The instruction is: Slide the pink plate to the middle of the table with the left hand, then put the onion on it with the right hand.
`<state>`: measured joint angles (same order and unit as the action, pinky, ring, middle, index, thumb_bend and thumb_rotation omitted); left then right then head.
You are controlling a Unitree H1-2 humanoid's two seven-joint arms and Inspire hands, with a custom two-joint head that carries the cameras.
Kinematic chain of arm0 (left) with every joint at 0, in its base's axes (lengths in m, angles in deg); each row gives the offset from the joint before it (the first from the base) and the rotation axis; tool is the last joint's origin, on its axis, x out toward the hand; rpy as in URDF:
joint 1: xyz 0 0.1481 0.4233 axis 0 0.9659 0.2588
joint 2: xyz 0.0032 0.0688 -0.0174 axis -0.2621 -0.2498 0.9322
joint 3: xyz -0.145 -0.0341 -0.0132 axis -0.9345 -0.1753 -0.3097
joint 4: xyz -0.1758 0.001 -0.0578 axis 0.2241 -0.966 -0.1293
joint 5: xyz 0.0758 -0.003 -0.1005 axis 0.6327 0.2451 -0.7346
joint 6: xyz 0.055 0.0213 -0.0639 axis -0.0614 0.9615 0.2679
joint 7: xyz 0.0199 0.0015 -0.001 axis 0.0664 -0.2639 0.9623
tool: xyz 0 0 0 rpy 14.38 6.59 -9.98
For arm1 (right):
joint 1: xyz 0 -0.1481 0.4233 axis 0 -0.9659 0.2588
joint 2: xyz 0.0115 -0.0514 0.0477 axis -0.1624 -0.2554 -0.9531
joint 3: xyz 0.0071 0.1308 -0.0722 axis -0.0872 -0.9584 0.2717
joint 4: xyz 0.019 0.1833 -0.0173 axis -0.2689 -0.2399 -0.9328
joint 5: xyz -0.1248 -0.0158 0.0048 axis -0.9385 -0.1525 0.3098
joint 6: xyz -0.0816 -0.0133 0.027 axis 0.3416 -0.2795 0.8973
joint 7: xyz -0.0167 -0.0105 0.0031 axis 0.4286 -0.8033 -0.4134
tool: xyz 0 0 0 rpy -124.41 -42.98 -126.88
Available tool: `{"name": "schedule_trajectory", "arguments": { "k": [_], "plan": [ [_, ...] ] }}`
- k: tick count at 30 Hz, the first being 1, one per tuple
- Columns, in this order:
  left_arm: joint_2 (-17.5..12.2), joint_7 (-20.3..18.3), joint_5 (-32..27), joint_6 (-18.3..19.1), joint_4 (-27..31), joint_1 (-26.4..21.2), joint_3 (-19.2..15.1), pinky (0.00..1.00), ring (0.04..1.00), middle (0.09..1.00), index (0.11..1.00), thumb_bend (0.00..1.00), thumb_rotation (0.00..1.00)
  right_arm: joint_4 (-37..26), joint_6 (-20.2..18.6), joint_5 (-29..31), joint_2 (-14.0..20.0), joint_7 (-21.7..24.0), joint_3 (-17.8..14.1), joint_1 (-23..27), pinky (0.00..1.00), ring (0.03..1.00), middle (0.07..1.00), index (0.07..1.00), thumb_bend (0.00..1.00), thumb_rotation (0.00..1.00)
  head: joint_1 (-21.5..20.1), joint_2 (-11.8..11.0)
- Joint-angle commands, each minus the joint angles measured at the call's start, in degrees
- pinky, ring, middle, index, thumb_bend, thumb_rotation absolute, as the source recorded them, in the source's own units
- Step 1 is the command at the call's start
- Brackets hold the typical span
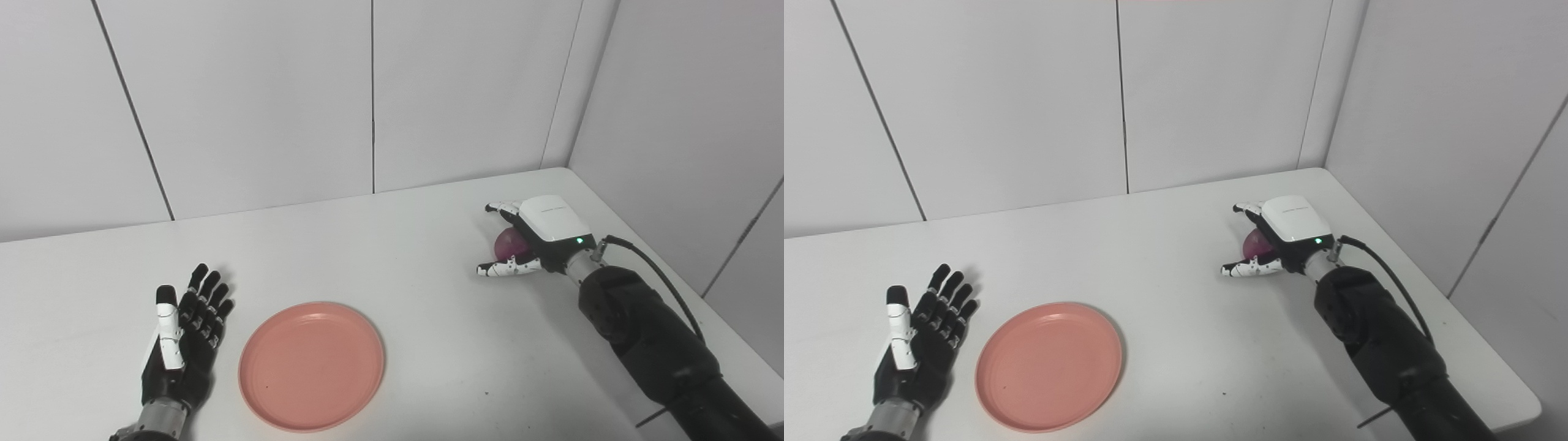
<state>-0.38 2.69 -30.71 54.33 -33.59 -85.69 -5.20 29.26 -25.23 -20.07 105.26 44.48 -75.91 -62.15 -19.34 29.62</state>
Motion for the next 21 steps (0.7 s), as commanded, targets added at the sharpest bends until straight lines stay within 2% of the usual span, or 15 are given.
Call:
{"name": "schedule_trajectory", "arguments": {
  "k": [1, 4, 9, 15, 21],
  "plan": [
    [0.3, 0.8, -0.1, 4.4, -2.3, 1.8, -0.1, 1.00, 1.000, 1.000, 1.000, 0.78, 1.00, 0.1, -0.6, -0.1, 1.6, -1.6, -0.4, 3.0, 0.79, 0.834, 0.849, 0.832, 0.97, 0.70, 0.2, 0.1],
    [0.3, 0.9, -0.1, 4.5, -2.1, 1.8, 0.0, 1.00, 1.000, 1.000, 1.000, 0.80, 1.00, 1.3, -0.7, 0.8, 1.3, -1.7, -0.6, 3.1, 0.73, 0.824, 0.851, 0.826, 0.97, 0.69, 0.2, 0.1],
    [0.4, 1.1, -0.1, 5.1, -1.3, 2.0, 0.0, 1.00, 1.000, 1.000, 1.000, 0.80, 1.00, 2.8, -0.6, 2.2, 0.9, -1.7, -0.6, 3.1, 0.58, 0.786, 0.848, 0.828, 0.96, 0.71, 0.3, 0.2],
    [0.4, 0.9, -0.4, 5.4, -1.2, 2.0, -0.2, 1.00, 1.000, 1.000, 1.000, 0.80, 1.00, 5.3, 1.3, 3.7, -0.1, -6.5, -0.6, 2.6, 0.54, 0.745, 0.811, 0.798, 0.93, 0.67, 0.7, 0.4],
    [0.4, 1.0, -0.2, 5.0, -1.7, 2.0, -0.3, 1.00, 1.000, 1.000, 1.000, 0.80, 1.00, 6.7, 2.4, 4.3, -0.2, -9.3, 0.4, 2.4, 0.52, 0.711, 0.788, 0.785, 0.91, 0.67, 0.7, 0.4]
  ]
}}
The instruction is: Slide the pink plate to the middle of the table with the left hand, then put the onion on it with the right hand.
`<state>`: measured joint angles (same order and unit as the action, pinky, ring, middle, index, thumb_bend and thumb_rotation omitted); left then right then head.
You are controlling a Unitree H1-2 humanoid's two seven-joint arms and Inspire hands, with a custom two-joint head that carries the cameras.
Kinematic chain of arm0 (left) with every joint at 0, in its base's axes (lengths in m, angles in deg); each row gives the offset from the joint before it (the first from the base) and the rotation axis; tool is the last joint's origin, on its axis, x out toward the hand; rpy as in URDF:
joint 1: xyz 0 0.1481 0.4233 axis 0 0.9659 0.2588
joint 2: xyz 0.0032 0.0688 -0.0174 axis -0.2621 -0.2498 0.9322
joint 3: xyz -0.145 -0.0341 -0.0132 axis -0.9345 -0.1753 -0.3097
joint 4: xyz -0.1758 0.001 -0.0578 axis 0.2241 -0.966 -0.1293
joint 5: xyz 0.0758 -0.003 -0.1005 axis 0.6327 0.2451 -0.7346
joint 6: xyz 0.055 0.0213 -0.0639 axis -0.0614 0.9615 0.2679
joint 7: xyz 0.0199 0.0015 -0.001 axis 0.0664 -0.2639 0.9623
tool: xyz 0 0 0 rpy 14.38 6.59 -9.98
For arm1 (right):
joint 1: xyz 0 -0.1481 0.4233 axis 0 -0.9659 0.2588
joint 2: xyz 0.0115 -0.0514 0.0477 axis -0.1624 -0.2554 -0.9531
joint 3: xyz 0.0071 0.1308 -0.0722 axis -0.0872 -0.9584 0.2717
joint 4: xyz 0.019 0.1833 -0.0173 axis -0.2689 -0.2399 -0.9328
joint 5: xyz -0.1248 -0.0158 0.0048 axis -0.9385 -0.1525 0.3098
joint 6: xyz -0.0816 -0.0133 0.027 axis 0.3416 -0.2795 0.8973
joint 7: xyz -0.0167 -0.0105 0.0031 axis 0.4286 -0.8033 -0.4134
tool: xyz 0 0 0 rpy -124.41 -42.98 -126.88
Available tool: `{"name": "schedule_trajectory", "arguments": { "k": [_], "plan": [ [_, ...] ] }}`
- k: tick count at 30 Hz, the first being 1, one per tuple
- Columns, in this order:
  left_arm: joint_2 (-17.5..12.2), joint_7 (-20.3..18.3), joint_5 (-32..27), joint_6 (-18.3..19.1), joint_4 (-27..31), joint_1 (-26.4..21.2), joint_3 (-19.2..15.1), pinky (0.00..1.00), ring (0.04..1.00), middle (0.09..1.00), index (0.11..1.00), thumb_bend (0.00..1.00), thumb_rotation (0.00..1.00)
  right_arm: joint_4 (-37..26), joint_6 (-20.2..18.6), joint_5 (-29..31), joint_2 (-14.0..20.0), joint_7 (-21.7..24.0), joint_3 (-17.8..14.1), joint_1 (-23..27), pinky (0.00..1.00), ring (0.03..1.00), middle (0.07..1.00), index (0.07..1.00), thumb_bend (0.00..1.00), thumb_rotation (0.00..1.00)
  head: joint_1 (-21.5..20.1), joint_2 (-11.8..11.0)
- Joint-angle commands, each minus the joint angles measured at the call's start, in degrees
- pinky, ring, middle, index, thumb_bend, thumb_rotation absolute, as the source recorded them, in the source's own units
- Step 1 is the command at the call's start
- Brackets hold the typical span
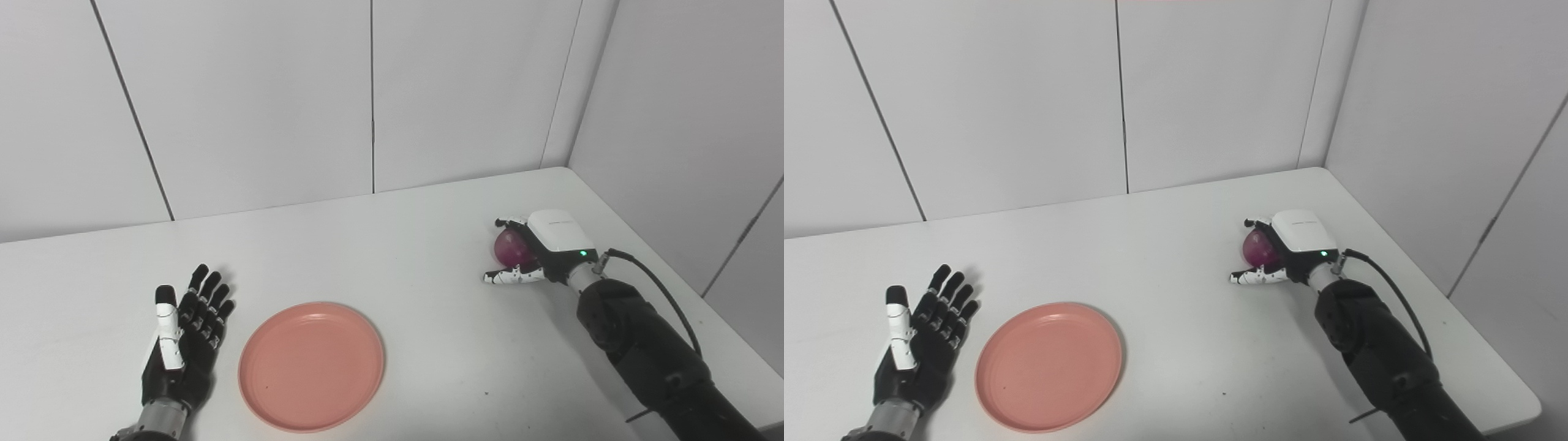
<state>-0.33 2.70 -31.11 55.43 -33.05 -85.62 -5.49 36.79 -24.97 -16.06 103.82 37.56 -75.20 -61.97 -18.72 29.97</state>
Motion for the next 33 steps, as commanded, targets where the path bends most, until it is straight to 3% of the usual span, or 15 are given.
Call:
{"name": "schedule_trajectory", "arguments": {
  "k": [1, 8, 14, 17, 20, 33],
  "plan": [
    [0.3, 1.0, 0.2, 4.0, -2.3, 1.9, 0.0, 1.00, 1.000, 1.000, 1.000, 0.80, 1.00, -0.7, 2.3, 0.4, 1.2, -2.8, -0.1, 2.1, 0.51, 0.698, 0.778, 0.778, 0.90, 0.66, 0.1, 0.1],
    [0.4, 1.2, 0.4, 4.5, -1.1, 2.2, 0.3, 1.00, 1.000, 1.000, 1.000, 0.82, 1.00, -0.5, 3.4, 1.5, 1.2, -4.9, 0.4, 1.6, 0.49, 0.666, 0.751, 0.754, 0.89, 0.63, 0.4, 0.3],
    [0.2, 0.7, 0.5, 4.0, -1.7, 2.1, 0.5, 1.00, 1.000, 1.000, 1.000, 0.82, 1.00, 0.1, 6.1, 1.8, 1.3, -8.0, 0.7, 1.4, 0.44, 0.571, 0.658, 0.700, 0.86, 0.60, 0.4, 0.5],
    [0.2, 0.7, 0.6, 4.1, -1.7, 2.1, 0.6, 1.00, 1.000, 1.000, 1.000, 0.82, 1.00, 0.7, 6.5, 1.5, 1.3, -8.7, 0.8, 1.5, 0.40, 0.517, 0.621, 0.682, 0.84, 0.61, 0.5, 0.5],
    [0.2, 0.7, 0.4, 4.3, -1.3, 2.2, 0.7, 1.00, 1.000, 1.000, 1.000, 0.81, 1.00, 1.5, 6.4, 1.5, 1.2, -9.4, 1.0, 1.6, 0.28, 0.371, 0.518, 0.642, 0.77, 0.54, 0.6, 0.5],
    [0.0, 0.3, -0.1, 4.6, -1.1, 2.3, 0.7, 1.00, 1.000, 1.000, 1.000, 0.81, 1.00, 5.1, 7.7, 2.5, 1.8, -10.2, 1.7, 1.0, 0.34, 0.427, 0.520, 0.587, 0.74, 0.56, 0.8, 1.0]
  ]
}}
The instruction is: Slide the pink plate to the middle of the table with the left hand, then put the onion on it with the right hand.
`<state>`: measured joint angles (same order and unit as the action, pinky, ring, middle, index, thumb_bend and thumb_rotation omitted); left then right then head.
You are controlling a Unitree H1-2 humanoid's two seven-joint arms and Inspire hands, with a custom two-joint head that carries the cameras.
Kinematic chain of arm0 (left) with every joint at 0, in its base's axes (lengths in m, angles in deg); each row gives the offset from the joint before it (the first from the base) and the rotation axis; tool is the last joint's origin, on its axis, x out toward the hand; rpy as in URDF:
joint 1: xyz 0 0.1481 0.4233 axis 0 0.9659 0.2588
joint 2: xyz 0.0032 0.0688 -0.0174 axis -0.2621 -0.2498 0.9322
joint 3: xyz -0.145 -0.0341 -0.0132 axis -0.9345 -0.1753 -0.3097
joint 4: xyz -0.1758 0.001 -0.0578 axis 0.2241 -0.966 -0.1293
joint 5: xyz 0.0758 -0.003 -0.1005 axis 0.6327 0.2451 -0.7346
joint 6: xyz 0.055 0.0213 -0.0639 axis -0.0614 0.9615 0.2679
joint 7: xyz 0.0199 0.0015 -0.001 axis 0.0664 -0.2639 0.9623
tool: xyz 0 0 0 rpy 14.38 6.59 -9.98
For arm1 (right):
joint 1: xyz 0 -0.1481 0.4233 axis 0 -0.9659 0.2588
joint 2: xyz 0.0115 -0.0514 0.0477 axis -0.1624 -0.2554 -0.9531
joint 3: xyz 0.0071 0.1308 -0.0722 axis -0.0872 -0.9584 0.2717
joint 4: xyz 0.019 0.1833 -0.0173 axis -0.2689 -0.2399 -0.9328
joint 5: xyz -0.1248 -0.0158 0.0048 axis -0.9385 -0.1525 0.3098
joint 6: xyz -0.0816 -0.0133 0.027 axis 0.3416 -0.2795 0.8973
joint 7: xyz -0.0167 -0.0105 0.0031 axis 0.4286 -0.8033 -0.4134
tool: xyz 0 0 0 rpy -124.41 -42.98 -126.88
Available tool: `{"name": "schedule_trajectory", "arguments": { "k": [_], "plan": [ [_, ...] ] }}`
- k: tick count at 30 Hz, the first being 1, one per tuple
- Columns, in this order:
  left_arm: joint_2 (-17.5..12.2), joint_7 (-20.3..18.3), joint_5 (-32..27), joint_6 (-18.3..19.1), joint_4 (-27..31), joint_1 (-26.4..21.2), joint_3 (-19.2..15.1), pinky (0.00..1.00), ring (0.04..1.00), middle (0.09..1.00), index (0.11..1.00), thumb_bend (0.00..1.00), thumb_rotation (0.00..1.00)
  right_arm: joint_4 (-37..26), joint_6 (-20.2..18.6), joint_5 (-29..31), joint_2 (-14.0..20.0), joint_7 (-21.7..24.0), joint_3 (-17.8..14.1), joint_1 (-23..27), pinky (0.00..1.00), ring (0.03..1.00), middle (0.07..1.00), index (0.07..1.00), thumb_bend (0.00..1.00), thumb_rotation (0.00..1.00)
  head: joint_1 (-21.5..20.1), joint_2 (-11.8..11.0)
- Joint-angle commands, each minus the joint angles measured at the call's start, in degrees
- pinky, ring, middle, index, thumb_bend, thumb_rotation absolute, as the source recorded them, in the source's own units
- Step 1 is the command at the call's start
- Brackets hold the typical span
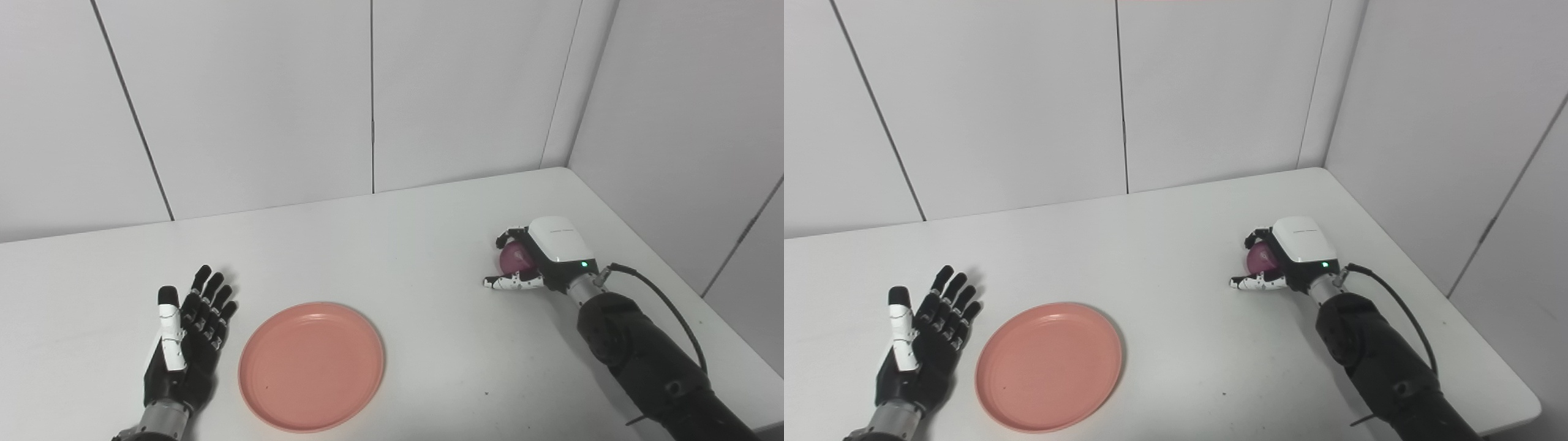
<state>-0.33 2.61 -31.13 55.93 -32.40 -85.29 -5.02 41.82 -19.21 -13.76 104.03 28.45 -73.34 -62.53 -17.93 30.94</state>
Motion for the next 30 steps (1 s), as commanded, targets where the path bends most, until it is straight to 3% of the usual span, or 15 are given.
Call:
{"name": "schedule_trajectory", "arguments": {
  "k": [1, 9, 12, 15, 24, 30],
  "plan": [
    [0.1, 0.3, -0.2, 4.1, -1.8, 2.0, 0.2, 1.00, 1.000, 1.000, 1.000, 0.81, 1.00, 0.3, 2.1, 0.3, 1.7, -1.2, 0.0, 1.5, 0.34, 0.428, 0.520, 0.586, 0.74, 0.56, 0.0, 0.0],
    [-0.2, 0.4, -0.5, 4.2, -1.5, 2.0, 0.2, 1.00, 1.000, 1.000, 1.000, 0.81, 1.00, 2.7, 3.5, 1.5, 1.7, -2.0, 0.7, 1.6, 0.35, 0.430, 0.508, 0.565, 0.69, 0.55, 0.0, 0.1],
    [-0.2, 0.5, -0.5, 4.5, -1.5, 1.9, 0.2, 1.00, 1.000, 1.000, 1.000, 0.80, 1.00, 2.7, 4.0, 3.1, 1.4, -1.7, 0.4, 1.6, 0.26, 0.324, 0.404, 0.488, 0.54, 0.45, 0.0, 0.1],
    [-0.1, 0.7, -0.5, 4.5, -1.5, 1.9, 0.2, 1.00, 1.000, 1.000, 1.000, 0.80, 1.00, 3.0, 4.5, 4.5, 1.3, -1.5, 0.4, 1.8, 0.20, 0.245, 0.317, 0.414, 0.45, 0.42, 0.0, 0.1],
    [0.1, 0.9, -0.6, 4.9, -1.1, 1.9, 0.0, 1.00, 1.000, 1.000, 1.000, 0.79, 1.00, 3.1, 5.2, 6.9, 1.0, -1.1, 0.3, 2.1, 0.12, 0.172, 0.240, 0.301, 0.41, 0.45, 0.1, 0.1],
    [0.1, 0.9, -0.7, 5.0, -1.0, 1.8, -0.2, 1.00, 1.000, 1.000, 1.000, 0.79, 1.00, 1.9, 5.6, 8.3, 1.2, -0.5, 0.4, 2.3, 0.10, 0.154, 0.223, 0.261, 0.45, 0.55, 0.0, 0.1]
  ]
}}
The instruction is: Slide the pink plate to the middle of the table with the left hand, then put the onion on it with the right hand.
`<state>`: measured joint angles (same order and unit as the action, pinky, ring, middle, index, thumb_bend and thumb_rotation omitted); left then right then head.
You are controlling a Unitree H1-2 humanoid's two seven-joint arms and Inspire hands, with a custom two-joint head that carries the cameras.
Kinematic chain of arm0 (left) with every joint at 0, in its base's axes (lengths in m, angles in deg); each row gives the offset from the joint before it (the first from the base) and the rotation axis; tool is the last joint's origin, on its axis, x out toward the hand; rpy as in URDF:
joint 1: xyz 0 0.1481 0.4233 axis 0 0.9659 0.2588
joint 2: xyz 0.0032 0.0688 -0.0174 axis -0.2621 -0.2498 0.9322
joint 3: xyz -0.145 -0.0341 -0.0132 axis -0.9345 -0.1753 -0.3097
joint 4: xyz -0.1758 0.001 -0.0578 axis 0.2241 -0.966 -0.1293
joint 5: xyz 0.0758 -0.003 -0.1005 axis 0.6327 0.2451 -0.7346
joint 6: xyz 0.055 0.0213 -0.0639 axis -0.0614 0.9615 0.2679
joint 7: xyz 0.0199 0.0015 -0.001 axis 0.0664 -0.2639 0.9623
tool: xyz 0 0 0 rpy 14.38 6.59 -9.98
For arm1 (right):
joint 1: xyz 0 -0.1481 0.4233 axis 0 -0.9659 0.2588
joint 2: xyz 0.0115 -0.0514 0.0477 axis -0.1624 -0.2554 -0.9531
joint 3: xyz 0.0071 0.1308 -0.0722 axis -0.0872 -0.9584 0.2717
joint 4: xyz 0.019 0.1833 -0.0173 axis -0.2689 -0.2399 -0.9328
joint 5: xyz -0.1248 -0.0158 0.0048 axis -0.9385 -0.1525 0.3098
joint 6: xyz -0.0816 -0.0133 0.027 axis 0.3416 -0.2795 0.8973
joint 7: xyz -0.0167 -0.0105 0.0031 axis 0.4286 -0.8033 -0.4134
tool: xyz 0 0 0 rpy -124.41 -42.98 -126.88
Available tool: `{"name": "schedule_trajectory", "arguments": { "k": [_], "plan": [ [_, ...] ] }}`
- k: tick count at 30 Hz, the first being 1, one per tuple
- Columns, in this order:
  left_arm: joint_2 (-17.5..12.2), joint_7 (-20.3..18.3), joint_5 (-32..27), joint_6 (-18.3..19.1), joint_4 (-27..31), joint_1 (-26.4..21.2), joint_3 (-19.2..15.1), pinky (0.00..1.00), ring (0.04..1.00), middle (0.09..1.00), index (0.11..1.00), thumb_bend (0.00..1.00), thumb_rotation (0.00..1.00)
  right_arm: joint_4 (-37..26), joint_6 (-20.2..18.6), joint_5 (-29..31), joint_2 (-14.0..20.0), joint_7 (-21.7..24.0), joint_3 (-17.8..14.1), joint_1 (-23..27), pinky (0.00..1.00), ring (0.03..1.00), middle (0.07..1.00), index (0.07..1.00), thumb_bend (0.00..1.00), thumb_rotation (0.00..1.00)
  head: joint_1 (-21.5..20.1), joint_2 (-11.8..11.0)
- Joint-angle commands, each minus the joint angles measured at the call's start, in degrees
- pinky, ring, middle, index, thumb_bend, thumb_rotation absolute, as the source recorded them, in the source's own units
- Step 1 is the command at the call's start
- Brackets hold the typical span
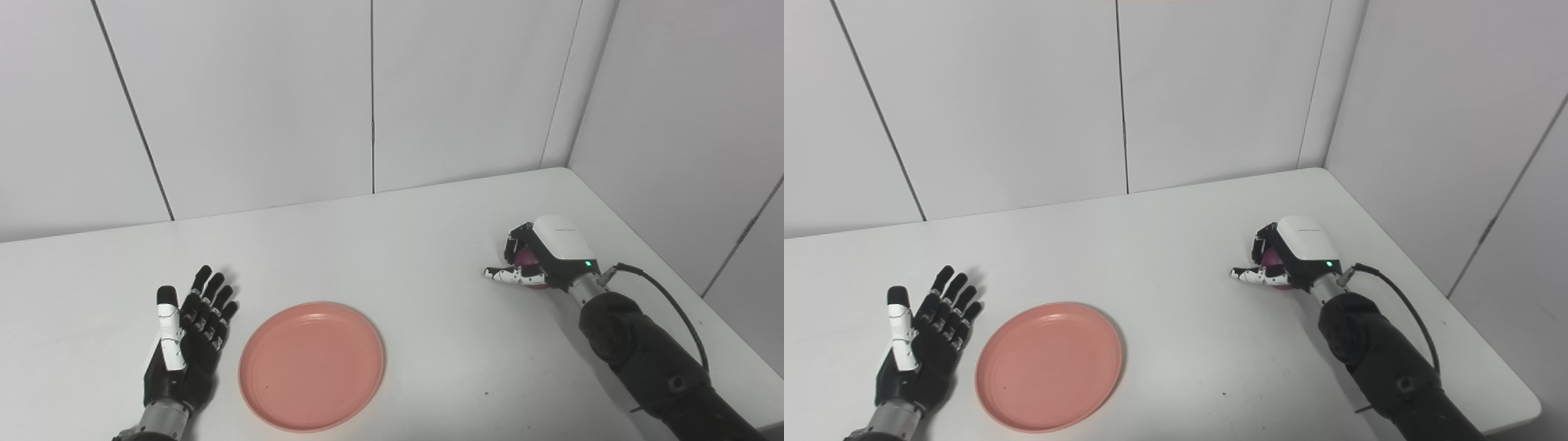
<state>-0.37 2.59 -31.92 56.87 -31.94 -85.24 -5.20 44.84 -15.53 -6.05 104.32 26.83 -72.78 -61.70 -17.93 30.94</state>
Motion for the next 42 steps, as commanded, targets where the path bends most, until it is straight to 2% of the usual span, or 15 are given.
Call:
{"name": "schedule_trajectory", "arguments": {
  "k": [1, 11, 12, 17, 24, 32, 38, 42],
  "plan": [
    [0.2, 0.9, 0.1, 4.1, -1.4, 1.8, 0.0, 1.00, 1.000, 1.000, 1.000, 0.79, 1.00, -1.4, 2.0, 0.8, 0.9, 1.3, -0.2, 1.5, 0.10, 0.152, 0.220, 0.255, 0.45, 0.56, 0.0, 0.1],
    [0.3, 1.0, 0.4, 4.0, -1.5, 1.8, 0.2, 1.00, 1.000, 1.000, 1.000, 0.79, 1.00, -3.9, 2.0, 1.8, 0.7, 2.9, -1.0, 1.7, 0.10, 0.152, 0.219, 0.258, 0.46, 0.54, 0.3, 0.1],
    [0.3, 0.9, 0.4, 3.9, -1.5, 1.8, 0.2, 1.00, 1.000, 1.000, 1.000, 0.79, 1.00, -4.4, 1.9, 1.9, 0.7, 3.1, -1.1, 1.7, 0.11, 0.155, 0.222, 0.263, 0.46, 0.56, 0.3, 0.1],
    [0.3, 0.8, 0.3, 4.0, -1.5, 1.7, 0.2, 1.00, 1.000, 1.000, 1.000, 0.80, 1.00, -9.0, 2.1, 1.7, 0.2, 3.9, -1.6, 2.2, 0.10, 0.148, 0.213, 0.251, 0.46, 0.56, 0.2, 0.2],
    [0.5, 1.3, 0.6, 4.3, -1.1, 1.8, 0.2, 1.00, 1.000, 1.000, 1.000, 0.79, 1.00, -16.8, 0.5, 0.9, -0.1, 7.2, -2.1, 3.9, 0.09, 0.133, 0.198, 0.248, 0.46, 0.54, 0.6, 0.2],
    [1.3, 2.0, 0.8, 4.7, -0.6, 1.8, 0.4, 1.00, 1.000, 1.000, 1.000, 0.79, 1.00, -24.4, 1.4, -1.5, -0.6, 11.9, -1.3, 6.9, 0.12, 0.162, 0.232, 0.302, 0.48, 0.59, 2.0, 0.2],
    [2.3, 2.8, 1.1, 4.8, 0.3, 2.1, 0.9, 1.00, 1.000, 1.000, 1.000, 0.79, 1.00, -30.0, 1.4, -3.5, -3.2, 15.9, 0.3, 8.9, 0.11, 0.155, 0.225, 0.296, 0.49, 0.62, 4.2, 0.4],
    [3.1, 3.4, 1.4, 4.7, 1.0, 2.4, 1.6, 1.00, 1.000, 1.000, 1.000, 0.80, 1.00, -31.5, 2.5, -3.3, -5.1, 17.8, 1.7, 9.7, 0.12, 0.165, 0.235, 0.303, 0.51, 0.59, 6.7, 0.6]
  ]
}}
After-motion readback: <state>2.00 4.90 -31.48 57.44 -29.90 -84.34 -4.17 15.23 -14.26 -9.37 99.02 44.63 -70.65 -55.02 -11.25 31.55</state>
